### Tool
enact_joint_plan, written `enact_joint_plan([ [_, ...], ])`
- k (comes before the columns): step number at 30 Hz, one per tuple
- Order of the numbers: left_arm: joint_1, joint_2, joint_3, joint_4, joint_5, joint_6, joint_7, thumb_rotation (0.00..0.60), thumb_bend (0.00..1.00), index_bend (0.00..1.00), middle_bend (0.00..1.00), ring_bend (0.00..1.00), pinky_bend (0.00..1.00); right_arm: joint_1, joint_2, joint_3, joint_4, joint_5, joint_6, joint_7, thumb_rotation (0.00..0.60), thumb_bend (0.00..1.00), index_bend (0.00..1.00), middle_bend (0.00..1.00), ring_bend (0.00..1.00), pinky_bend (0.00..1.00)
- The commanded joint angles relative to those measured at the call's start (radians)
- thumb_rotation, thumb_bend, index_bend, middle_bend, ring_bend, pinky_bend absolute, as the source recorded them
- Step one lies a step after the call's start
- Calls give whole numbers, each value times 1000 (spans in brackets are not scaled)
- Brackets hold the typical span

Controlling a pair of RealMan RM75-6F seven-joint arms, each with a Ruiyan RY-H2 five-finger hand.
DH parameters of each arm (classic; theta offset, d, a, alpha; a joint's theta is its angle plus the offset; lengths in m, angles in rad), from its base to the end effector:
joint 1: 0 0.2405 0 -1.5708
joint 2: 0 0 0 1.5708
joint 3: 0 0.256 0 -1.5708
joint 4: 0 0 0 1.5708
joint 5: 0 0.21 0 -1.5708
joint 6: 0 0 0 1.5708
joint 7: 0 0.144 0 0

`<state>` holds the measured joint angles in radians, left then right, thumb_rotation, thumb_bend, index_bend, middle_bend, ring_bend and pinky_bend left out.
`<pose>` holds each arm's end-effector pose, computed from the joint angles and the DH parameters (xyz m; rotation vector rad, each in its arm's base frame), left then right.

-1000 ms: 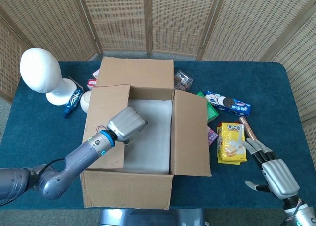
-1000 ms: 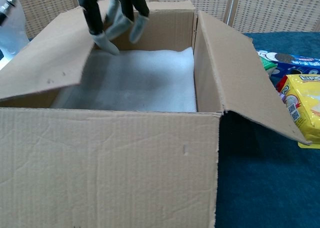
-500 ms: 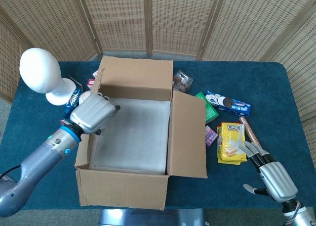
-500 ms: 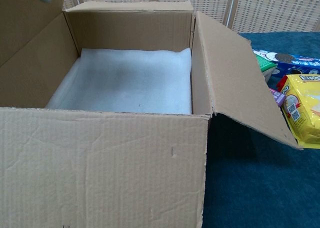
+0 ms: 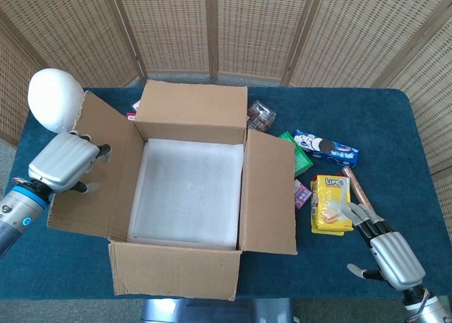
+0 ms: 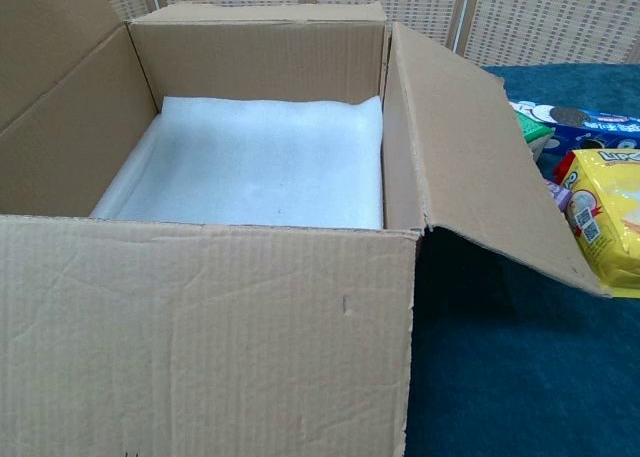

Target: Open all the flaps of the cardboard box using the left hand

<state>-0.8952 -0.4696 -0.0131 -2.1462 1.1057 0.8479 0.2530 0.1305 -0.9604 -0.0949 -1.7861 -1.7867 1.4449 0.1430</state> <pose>-0.1155 0.3044 0.2296 -1.9298 -0.6502 -0.6217 -0.2586 -0.1534 0.1549 1.6976 -1.0412 1.0588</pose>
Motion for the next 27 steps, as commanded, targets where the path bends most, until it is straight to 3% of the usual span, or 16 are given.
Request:
enact_joint_plan([
  [1,71,-33,21,65,60,-11,-56,600,99,462,664,481,463,0,-1,-1,0,-1,-1,-2,600,0,0,0,0,203],
  [10,242,-253,76,276,162,33,-176,600,99,449,632,470,451,0,1,-1,-1,1,0,1,600,0,0,0,0,203],
  [13,286,-314,78,333,193,76,-212,600,101,403,506,393,398,0,2,-2,-2,-1,1,2,600,0,0,0,0,203],
  [18,374,-384,68,417,283,226,-302,600,100,218,66,51,185,-2,3,-4,-2,-7,6,3,600,0,0,0,0,203],
  [19,392,-392,61,433,305,264,-336,600,100,188,19,14,155,-2,3,-4,-1,-6,6,5,600,0,0,0,0,203],
  [27,473,-360,37,479,411,441,-493,600,99,90,0,0,124,-3,2,-5,-2,-13,10,-1,600,0,0,0,0,203],
])
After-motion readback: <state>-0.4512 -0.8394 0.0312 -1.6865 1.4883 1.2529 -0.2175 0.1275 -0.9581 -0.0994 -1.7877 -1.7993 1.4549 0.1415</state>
